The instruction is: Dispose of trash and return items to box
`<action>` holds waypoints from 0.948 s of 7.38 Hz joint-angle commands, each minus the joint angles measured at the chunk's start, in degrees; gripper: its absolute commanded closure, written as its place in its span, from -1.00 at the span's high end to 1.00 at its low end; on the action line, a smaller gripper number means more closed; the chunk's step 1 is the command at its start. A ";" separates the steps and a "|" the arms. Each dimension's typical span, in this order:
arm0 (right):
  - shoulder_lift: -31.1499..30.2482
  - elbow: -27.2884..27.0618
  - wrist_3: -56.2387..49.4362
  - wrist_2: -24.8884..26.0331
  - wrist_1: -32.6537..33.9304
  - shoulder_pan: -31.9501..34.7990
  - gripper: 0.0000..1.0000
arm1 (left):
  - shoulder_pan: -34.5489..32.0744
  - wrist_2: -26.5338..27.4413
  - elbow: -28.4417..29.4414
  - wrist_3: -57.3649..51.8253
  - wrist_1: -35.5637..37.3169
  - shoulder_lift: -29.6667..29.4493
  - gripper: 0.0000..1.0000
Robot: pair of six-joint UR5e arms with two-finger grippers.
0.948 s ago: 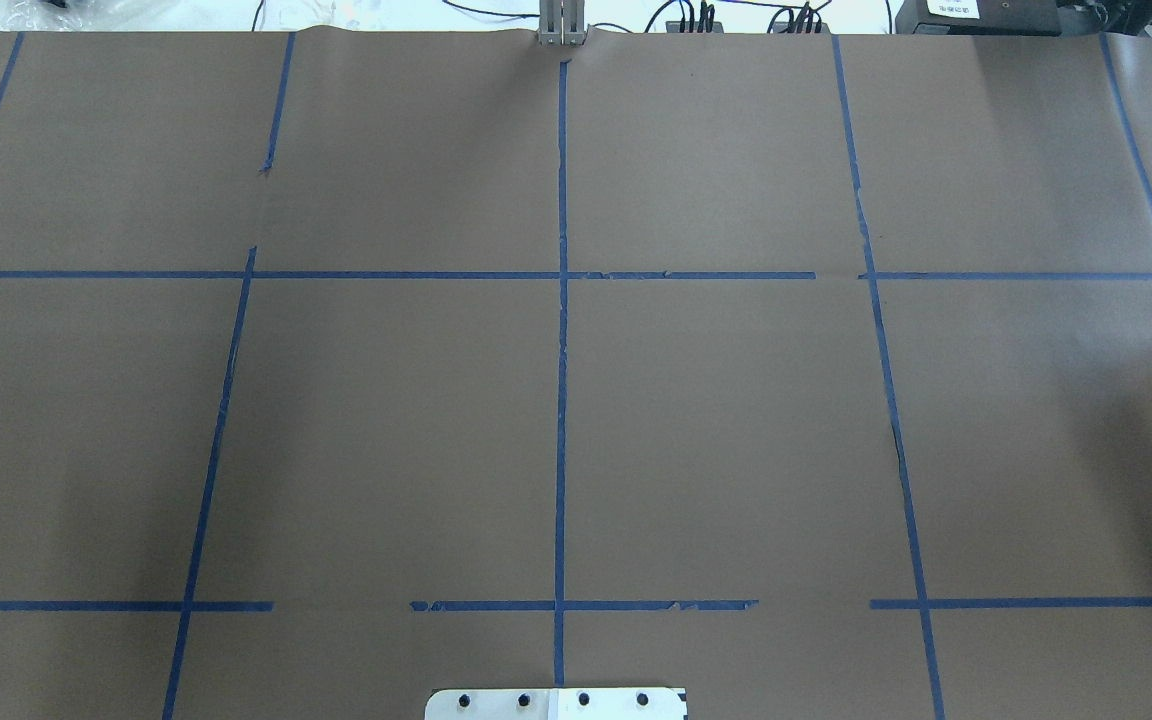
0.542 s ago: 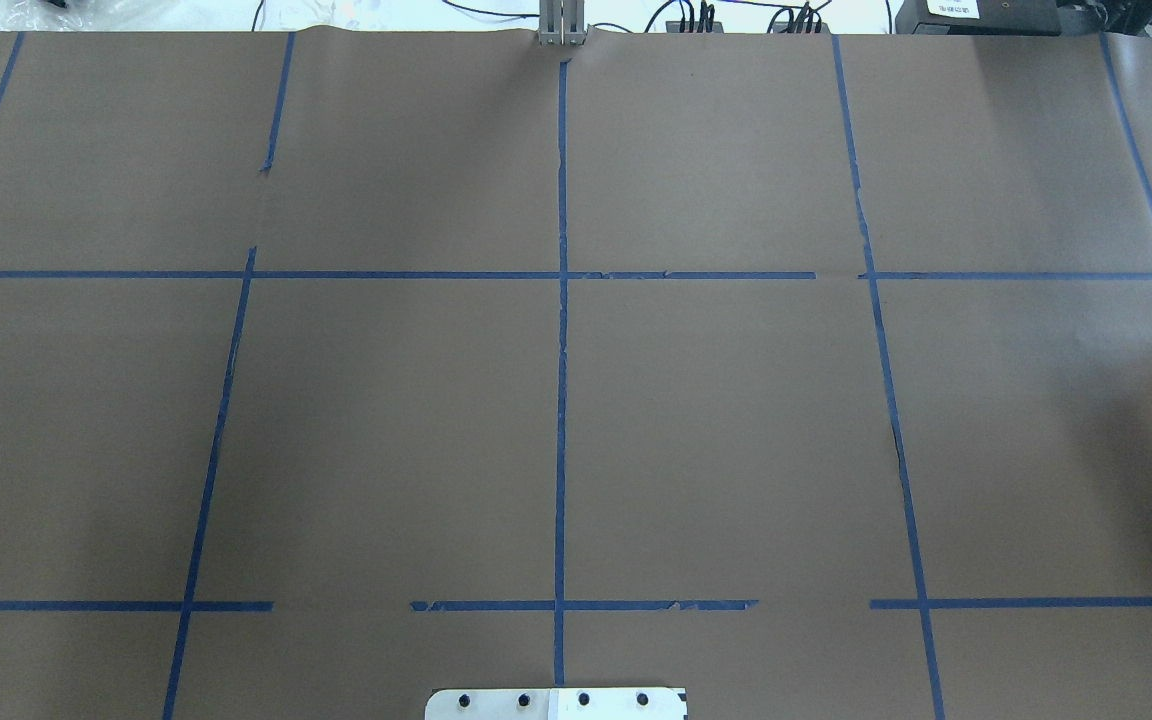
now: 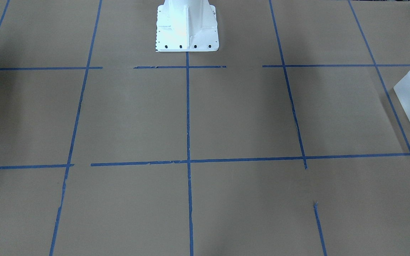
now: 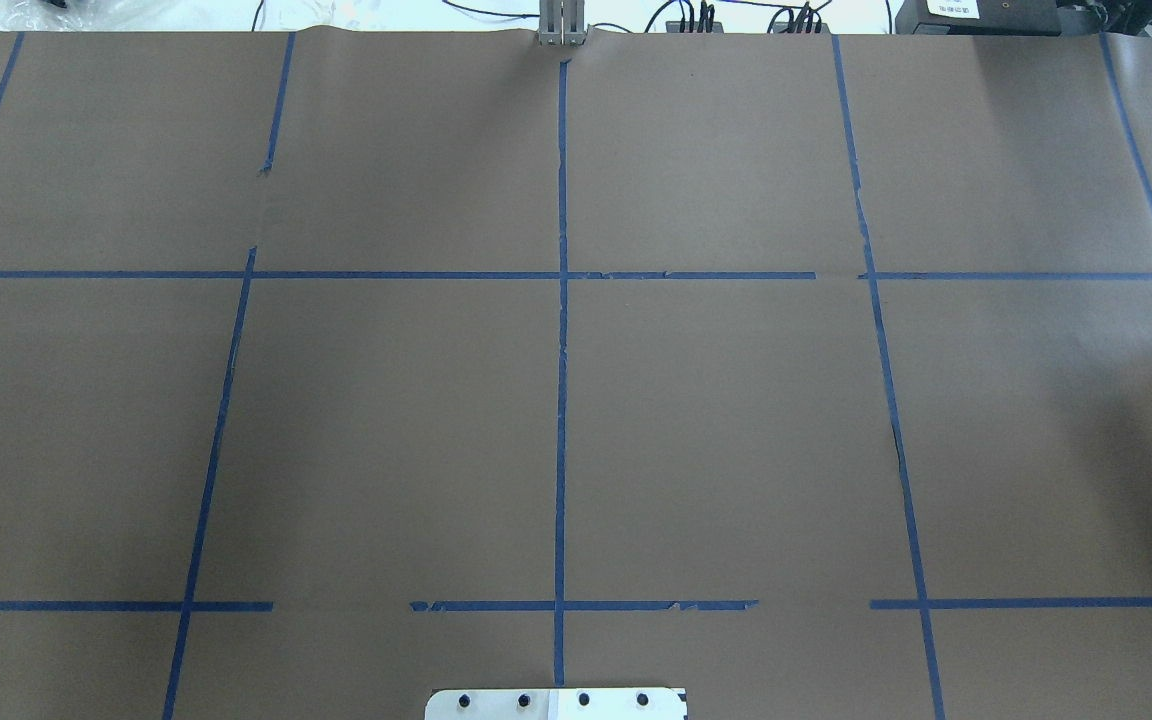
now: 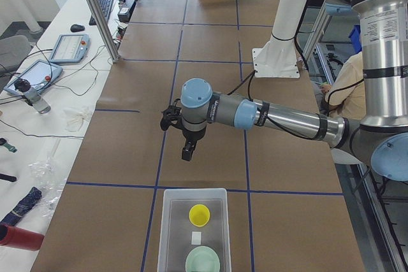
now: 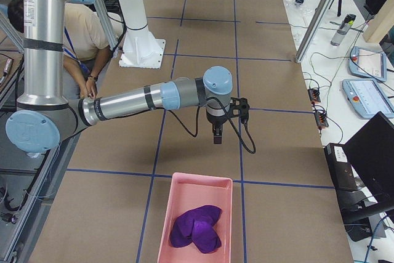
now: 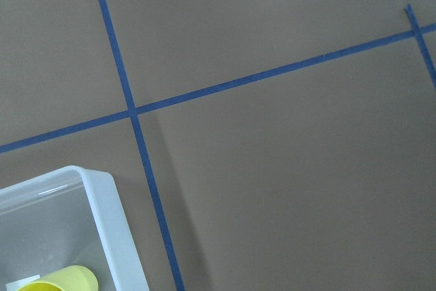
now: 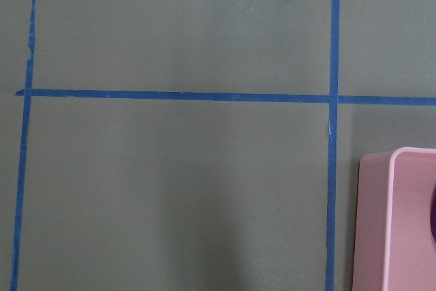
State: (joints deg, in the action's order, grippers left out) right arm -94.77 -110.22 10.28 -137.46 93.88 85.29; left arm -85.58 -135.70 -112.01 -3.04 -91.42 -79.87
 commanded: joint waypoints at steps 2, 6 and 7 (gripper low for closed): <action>1.69 4.56 -1.74 -0.18 -0.10 -0.12 1.00 | -0.38 0.00 2.30 0.05 -0.61 -0.80 1.00; 3.29 2.39 -2.46 -0.26 0.17 -2.15 1.00 | -0.64 0.70 6.19 -0.12 0.53 -6.09 1.00; 1.89 1.42 -2.64 -0.27 -0.10 -2.23 1.00 | -0.99 0.70 4.88 0.05 0.10 -6.35 1.00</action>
State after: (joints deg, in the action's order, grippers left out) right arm -91.54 -107.35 7.78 -137.49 94.06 83.31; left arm -86.23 -135.09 -105.98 -3.11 -91.09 -85.86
